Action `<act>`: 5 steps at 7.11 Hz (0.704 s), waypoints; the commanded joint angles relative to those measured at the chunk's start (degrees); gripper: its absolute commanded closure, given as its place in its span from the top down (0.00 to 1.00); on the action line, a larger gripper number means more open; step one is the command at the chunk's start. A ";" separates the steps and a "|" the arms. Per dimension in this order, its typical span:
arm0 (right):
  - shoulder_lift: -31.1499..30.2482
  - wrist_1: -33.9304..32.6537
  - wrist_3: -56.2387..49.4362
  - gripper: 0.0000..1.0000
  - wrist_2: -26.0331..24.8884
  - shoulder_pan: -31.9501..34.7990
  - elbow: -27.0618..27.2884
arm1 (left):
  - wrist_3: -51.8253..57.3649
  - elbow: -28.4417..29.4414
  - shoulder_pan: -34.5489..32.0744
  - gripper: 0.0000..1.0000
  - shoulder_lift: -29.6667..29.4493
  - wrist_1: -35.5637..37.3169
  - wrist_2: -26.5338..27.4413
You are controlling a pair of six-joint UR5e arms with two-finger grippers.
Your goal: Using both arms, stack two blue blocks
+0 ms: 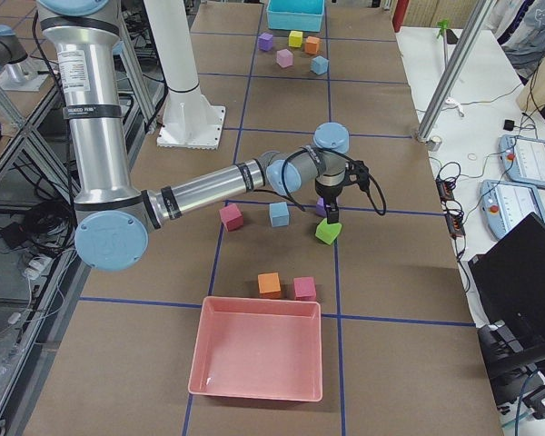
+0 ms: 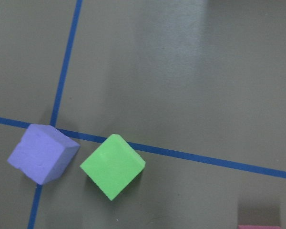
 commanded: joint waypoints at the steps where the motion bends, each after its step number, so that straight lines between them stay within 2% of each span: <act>1: -0.45 0.26 12.77 1.00 -2.37 -6.90 3.25 | -6.54 -0.08 3.73 1.00 -1.90 -0.02 1.24; 2: -0.63 0.34 16.82 1.00 -3.24 -9.35 3.34 | -8.13 -0.16 3.83 1.00 -2.07 -0.02 1.07; 4: -0.63 0.52 19.22 1.00 -7.54 -14.28 3.52 | -14.79 -0.34 6.11 1.00 -3.21 -0.10 1.24; 5: -1.42 1.04 19.23 1.00 -8.00 -15.26 3.78 | -16.82 -0.78 6.64 1.00 -3.31 -0.10 1.24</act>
